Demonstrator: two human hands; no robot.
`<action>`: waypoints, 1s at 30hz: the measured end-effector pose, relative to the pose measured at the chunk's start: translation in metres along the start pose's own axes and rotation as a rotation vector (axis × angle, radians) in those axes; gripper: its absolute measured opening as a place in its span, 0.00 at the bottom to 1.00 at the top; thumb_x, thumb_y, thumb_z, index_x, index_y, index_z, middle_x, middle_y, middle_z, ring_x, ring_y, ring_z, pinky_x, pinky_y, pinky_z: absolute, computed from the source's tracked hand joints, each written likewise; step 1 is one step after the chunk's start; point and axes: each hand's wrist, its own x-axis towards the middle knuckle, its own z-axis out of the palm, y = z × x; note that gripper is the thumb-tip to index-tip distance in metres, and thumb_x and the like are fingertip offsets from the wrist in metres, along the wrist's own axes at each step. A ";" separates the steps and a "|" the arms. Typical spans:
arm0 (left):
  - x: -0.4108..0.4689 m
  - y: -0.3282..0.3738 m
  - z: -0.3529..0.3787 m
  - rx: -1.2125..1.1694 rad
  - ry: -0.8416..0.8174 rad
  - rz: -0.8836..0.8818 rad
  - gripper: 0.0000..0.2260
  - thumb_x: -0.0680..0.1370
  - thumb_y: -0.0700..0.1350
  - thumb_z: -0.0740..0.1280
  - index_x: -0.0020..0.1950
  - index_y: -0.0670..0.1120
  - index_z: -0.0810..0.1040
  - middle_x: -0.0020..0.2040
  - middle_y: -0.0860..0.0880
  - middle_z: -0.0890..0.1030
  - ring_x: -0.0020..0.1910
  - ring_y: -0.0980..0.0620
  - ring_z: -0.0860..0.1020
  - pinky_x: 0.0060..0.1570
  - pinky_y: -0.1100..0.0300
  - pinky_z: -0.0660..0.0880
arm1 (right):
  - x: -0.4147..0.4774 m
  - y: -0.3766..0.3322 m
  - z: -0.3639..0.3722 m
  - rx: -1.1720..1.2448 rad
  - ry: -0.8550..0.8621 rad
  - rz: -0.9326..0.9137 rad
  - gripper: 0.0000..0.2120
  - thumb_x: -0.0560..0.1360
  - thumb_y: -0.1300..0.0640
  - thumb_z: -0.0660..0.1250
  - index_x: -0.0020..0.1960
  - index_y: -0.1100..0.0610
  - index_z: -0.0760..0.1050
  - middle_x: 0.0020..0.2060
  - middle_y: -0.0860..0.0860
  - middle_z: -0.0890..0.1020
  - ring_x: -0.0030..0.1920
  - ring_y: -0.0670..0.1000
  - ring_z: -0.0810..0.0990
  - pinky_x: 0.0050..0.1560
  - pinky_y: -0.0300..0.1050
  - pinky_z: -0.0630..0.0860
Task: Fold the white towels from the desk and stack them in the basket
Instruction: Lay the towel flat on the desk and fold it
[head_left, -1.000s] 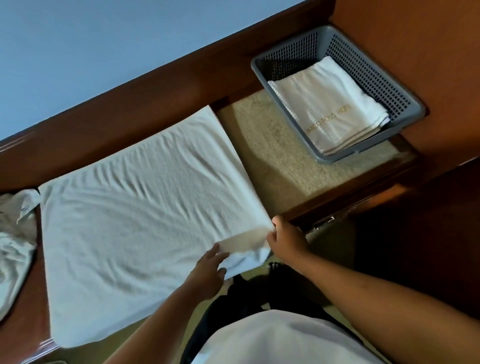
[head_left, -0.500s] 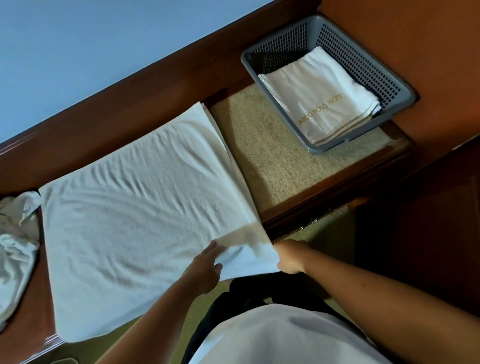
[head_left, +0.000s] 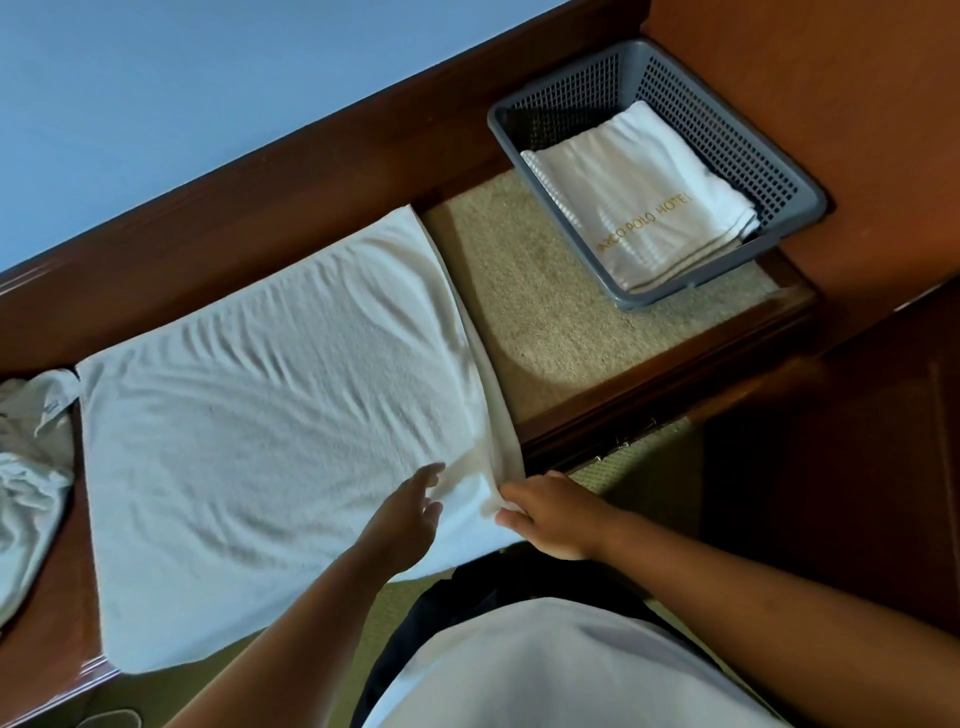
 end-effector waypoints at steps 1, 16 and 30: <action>-0.003 0.005 -0.002 -0.036 0.037 0.050 0.26 0.83 0.42 0.61 0.78 0.60 0.60 0.71 0.55 0.71 0.59 0.58 0.78 0.59 0.63 0.74 | 0.001 -0.002 0.000 0.022 0.004 0.001 0.09 0.83 0.44 0.57 0.48 0.47 0.66 0.49 0.53 0.80 0.51 0.57 0.78 0.51 0.48 0.67; 0.008 0.001 -0.052 0.184 0.180 0.381 0.11 0.76 0.38 0.71 0.53 0.53 0.79 0.59 0.53 0.67 0.49 0.50 0.77 0.52 0.53 0.78 | 0.029 0.001 0.008 -0.501 -0.165 -0.087 0.13 0.77 0.55 0.65 0.60 0.56 0.74 0.57 0.56 0.79 0.57 0.61 0.79 0.55 0.53 0.73; 0.000 0.016 -0.036 -0.002 0.124 0.417 0.05 0.76 0.44 0.64 0.51 0.50 0.77 0.61 0.58 0.66 0.40 0.52 0.79 0.43 0.51 0.78 | 0.025 0.055 -0.018 -0.656 -0.041 0.086 0.15 0.75 0.58 0.62 0.61 0.55 0.73 0.56 0.54 0.78 0.51 0.59 0.81 0.56 0.53 0.68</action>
